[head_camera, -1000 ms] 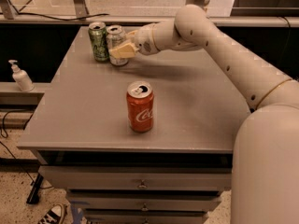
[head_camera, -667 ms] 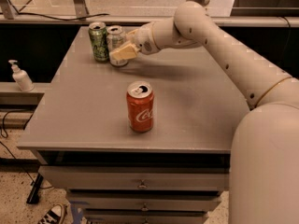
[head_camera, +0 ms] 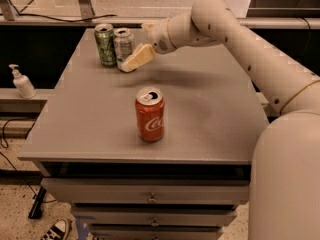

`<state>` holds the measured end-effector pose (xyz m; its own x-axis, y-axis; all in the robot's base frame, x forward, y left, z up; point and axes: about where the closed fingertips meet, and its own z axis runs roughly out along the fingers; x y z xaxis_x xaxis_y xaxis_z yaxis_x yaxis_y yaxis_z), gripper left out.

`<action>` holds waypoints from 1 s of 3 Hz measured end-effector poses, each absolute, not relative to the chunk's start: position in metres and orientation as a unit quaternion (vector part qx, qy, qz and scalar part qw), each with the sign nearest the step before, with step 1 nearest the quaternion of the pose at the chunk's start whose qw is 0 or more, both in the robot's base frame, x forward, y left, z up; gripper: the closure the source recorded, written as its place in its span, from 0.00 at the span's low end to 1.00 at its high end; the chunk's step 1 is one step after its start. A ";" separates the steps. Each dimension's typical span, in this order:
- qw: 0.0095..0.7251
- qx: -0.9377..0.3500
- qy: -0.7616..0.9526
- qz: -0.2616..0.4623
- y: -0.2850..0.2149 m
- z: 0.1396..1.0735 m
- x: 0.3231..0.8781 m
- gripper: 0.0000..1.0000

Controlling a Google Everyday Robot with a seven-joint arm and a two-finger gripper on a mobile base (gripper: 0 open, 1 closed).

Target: Move 7up can near green can

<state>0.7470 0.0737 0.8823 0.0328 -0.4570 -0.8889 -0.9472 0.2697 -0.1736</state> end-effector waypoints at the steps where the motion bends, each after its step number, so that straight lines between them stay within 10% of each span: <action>1: 0.489 -0.542 0.646 0.222 0.039 0.908 0.747 0.00; 3: 0.577 -0.497 0.643 0.081 -0.070 1.008 0.718 0.00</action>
Offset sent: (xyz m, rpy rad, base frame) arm -0.0175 -0.1723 0.1465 -0.1031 -0.3547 -0.2931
